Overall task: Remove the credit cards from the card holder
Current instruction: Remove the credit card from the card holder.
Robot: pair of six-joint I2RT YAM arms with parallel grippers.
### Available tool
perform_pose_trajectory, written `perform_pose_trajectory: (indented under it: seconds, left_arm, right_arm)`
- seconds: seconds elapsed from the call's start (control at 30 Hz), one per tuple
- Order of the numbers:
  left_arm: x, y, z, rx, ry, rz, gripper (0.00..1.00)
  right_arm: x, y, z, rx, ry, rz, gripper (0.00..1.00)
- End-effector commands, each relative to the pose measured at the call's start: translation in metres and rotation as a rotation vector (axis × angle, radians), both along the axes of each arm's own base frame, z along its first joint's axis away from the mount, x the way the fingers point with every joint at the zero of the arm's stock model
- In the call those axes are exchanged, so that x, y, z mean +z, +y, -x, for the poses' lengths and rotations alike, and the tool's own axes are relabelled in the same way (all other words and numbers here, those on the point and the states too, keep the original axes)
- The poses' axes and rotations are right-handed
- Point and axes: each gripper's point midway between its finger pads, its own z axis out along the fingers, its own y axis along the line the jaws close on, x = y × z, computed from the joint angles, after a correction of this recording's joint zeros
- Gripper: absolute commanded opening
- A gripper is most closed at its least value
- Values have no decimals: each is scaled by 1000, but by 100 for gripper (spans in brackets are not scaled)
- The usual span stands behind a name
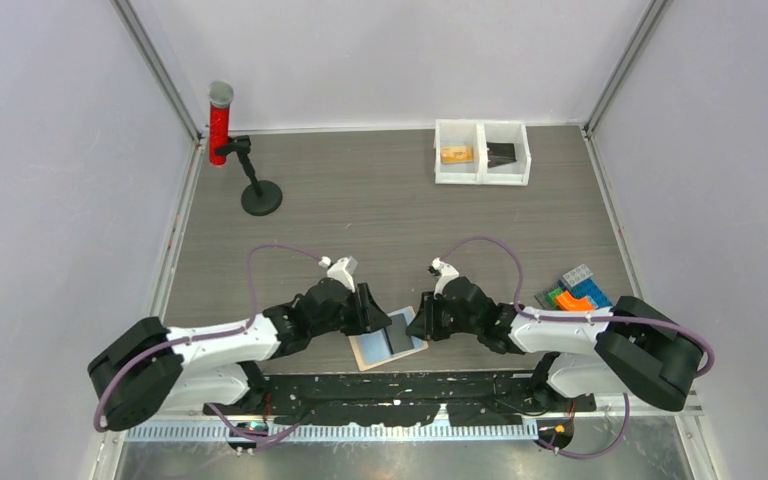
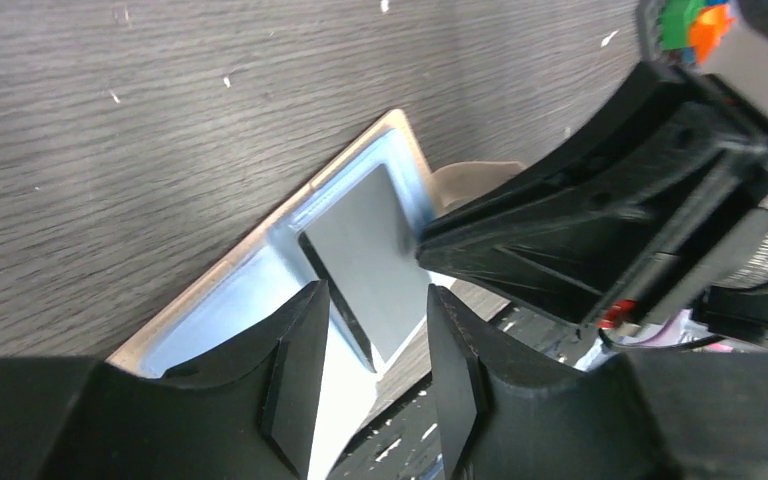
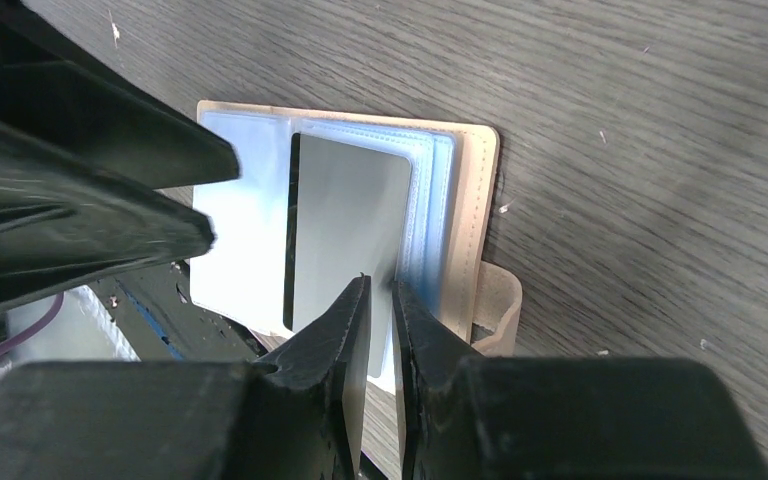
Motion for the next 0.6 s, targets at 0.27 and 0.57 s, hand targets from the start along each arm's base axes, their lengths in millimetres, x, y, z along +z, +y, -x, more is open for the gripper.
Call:
perform_pose_trajectory:
  seconds: [0.27,0.57]
  left_arm:
    - [-31,-2,4,7,42,-19,41]
    - [-32,-10,2,-19,25,-6,37]
  right_arm:
    - [-12,-7,9,-8,46,22,21]
    - [-15,-8,10,-5,42,27,21]
